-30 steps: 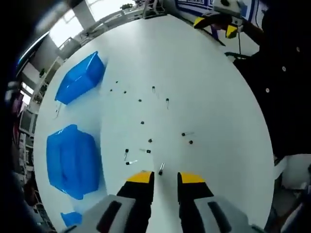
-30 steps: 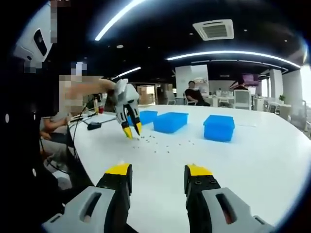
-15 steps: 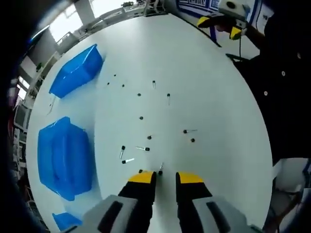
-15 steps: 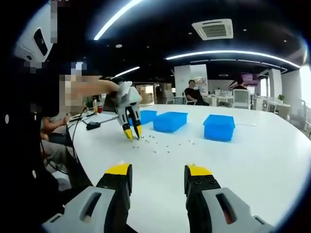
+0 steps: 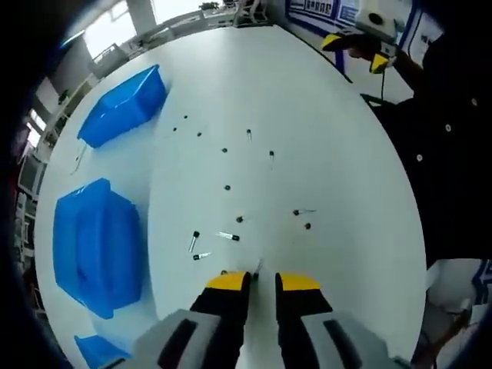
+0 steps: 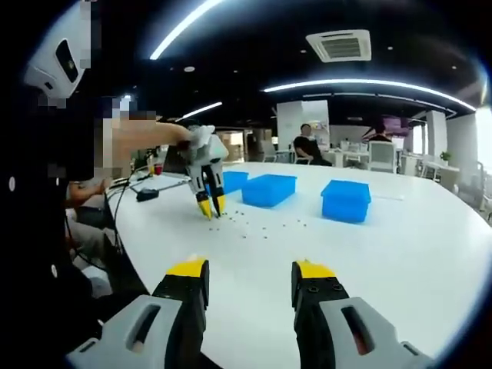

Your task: Pick up the resistors one by one and place each resistor into its matching bin, sorting the parts by color and model until every resistor is separated into the correct bin for its type

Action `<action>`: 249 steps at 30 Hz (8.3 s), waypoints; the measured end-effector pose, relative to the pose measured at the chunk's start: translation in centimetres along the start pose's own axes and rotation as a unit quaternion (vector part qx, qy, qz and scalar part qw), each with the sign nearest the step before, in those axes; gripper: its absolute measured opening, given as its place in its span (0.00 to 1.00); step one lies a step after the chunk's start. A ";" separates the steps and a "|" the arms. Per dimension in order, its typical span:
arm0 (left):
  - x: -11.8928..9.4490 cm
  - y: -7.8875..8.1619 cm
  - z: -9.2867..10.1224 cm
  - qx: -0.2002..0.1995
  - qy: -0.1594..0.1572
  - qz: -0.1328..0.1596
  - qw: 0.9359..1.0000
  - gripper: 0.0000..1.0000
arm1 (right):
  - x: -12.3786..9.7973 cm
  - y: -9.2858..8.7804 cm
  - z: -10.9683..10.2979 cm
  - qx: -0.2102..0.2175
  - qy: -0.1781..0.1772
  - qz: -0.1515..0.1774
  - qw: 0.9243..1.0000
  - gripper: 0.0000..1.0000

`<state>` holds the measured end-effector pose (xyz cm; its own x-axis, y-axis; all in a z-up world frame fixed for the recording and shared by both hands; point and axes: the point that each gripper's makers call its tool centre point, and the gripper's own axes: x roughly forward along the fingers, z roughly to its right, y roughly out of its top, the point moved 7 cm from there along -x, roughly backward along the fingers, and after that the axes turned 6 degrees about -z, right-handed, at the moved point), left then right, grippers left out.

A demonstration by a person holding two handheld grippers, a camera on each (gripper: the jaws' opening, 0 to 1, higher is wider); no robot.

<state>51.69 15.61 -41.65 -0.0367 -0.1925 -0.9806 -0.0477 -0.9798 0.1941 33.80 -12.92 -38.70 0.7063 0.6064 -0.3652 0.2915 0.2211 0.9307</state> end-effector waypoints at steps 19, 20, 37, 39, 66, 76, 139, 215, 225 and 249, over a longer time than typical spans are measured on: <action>-0.7 -1.0 0.9 -0.065 0.002 0.045 0.997 0.05 | 0.2 0.0 -0.2 -0.002 0.012 -0.001 1.000 0.44; -0.9 -1.1 1.1 -0.073 0.008 0.057 0.996 0.05 | 0.2 0.1 -0.2 -0.003 0.014 0.000 1.000 0.44; -8.6 0.4 7.4 -0.207 0.212 0.450 0.843 0.05 | 0.6 1.5 -0.4 -0.013 0.021 0.027 0.999 0.45; -9.3 -0.1 8.1 -0.218 0.268 0.473 0.811 0.05 | 0.4 1.7 -0.2 -0.013 0.016 0.033 0.999 0.45; -15.7 0.8 -6.8 -0.320 0.426 0.495 0.686 0.05 | -0.6 1.5 0.1 0.003 0.001 0.045 0.999 0.44; -14.8 1.7 -10.0 -0.334 0.452 0.458 0.689 0.05 | -1.2 1.5 0.2 0.004 -0.008 0.045 0.999 0.44; -3.7 -3.9 9.8 -0.493 0.244 0.356 0.755 0.45 | -0.9 2.4 1.1 -0.041 -0.018 0.040 0.998 0.49; -8.3 0.2 6.8 -0.379 0.272 0.472 0.748 0.06 | -1.0 2.3 2.0 -0.024 -0.040 0.048 0.998 0.47; -11.1 -2.5 7.4 -0.377 0.341 0.569 0.646 0.06 | -0.3 3.0 0.9 -0.043 -0.031 0.036 0.998 0.47; -14.0 1.4 -10.5 -0.376 0.389 0.507 0.671 0.06 | -1.6 2.2 1.7 -0.024 -0.059 0.038 0.997 0.47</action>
<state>62.64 16.43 -27.91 0.8764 -0.4642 -0.1284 0.1355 -0.0181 0.9906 34.34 -14.71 -36.11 0.7968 0.5298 -0.2907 0.2051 0.2155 0.9547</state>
